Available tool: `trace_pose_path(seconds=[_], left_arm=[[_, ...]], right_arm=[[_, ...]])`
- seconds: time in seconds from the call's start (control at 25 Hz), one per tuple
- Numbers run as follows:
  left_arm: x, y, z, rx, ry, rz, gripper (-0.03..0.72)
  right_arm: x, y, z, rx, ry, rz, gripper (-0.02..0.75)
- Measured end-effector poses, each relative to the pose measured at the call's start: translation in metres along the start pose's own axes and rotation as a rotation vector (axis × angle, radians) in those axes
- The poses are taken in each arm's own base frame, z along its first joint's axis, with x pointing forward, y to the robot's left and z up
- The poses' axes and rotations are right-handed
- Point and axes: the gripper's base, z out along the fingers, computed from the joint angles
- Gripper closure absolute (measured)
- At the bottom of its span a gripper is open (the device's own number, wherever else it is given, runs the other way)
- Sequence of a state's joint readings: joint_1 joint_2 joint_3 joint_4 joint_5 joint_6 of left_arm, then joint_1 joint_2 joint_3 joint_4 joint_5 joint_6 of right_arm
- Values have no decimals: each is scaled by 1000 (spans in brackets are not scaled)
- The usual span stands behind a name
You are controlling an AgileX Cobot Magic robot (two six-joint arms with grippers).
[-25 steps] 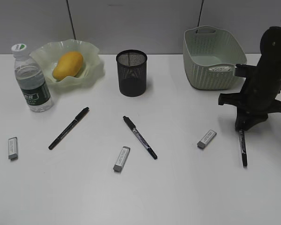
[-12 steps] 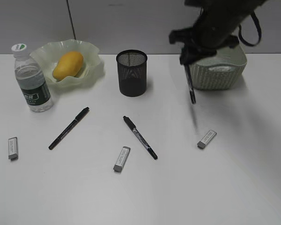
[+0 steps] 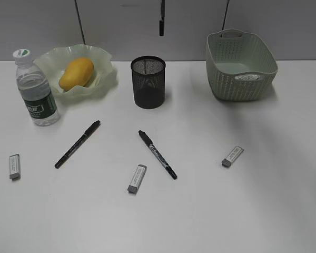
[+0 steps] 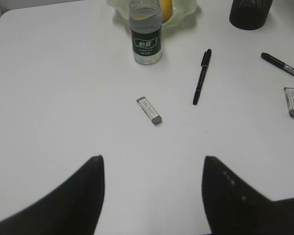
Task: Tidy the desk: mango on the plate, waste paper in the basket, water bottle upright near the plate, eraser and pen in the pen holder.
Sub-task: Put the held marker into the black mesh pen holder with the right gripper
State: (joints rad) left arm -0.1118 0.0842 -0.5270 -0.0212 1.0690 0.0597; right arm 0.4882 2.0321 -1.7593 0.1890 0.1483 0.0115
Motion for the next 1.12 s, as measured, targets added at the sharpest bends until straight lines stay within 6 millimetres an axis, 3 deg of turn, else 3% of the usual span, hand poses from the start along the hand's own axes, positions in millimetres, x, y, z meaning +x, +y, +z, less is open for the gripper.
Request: trace_pose_path(seconds=[0.12, 0.48, 0.76, 0.88, 1.04, 1.12], left_arm=[[0, 0, 0, 0, 0, 0, 211], [0, 0, 0, 0, -1, 0, 211], [0, 0, 0, 0, -1, 0, 211], [0, 0, 0, 0, -1, 0, 211], [0, 0, 0, 0, -1, 0, 213], [0, 0, 0, 0, -1, 0, 215]], right_arm=[[9, 3, 12, -6, -43, -5, 594], [62, 7, 53, -11, -21, -31, 595], [87, 2, 67, 0, 33, -35, 592], [89, 2, 67, 0, 53, -38, 510], [94, 2, 67, 2, 106, -51, 319], [97, 2, 66, 3, 148, -52, 281]])
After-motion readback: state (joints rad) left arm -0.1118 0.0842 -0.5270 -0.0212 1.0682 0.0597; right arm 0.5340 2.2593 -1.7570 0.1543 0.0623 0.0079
